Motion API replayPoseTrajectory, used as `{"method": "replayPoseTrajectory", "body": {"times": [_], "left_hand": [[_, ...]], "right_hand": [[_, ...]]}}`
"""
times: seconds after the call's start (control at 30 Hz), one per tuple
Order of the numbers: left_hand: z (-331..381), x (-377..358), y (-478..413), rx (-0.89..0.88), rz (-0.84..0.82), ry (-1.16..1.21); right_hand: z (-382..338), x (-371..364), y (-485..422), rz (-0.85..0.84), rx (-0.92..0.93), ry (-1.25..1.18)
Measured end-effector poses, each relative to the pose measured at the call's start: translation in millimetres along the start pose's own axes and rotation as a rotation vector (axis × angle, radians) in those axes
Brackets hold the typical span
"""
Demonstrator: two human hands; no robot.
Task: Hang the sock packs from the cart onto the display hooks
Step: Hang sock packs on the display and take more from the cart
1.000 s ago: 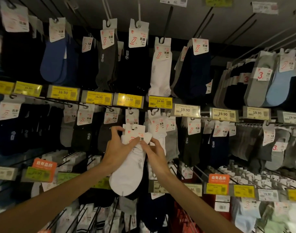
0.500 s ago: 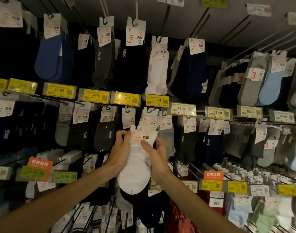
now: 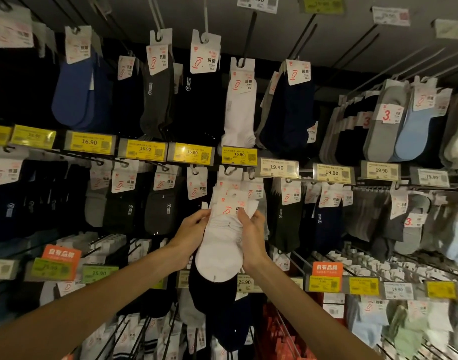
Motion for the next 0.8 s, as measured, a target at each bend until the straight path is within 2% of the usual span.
{"method": "replayPoseTrajectory", "body": {"times": [0.23, 0.37, 0.47, 0.63, 0.8], "left_hand": [[9.6, 11.1, -1.0, -0.166, 0.079, -0.201], [26.9, 9.6, -0.6, -0.262, 0.048, -0.283], [31.8, 12.9, -4.2, -0.263, 0.059, -0.334], [36.9, 16.2, -5.3, -0.267, 0.062, -0.346], [38.7, 19.3, -2.8, -0.264, 0.035, -0.338]], "right_hand": [[-20.2, 3.4, 3.9, -0.063, 0.032, 0.189], [-34.8, -6.2, 2.3, -0.126, 0.074, 0.033], [-45.6, -9.0, -4.1, -0.081, 0.076, -0.110], [-59.0, -9.2, -10.8, 0.002, 0.117, -0.120], [-57.8, -3.4, -14.5, 0.027, 0.048, -0.162]]}}
Point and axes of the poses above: each hand's wrist, its own y-axis away from the middle knuckle, its own x-axis out of the back of the hand, z = x × y, the point moved 8 cm from there along -y, towards the middle knuckle, and after that the axes turned 8 degrees about -z, right-handed, at the moved point
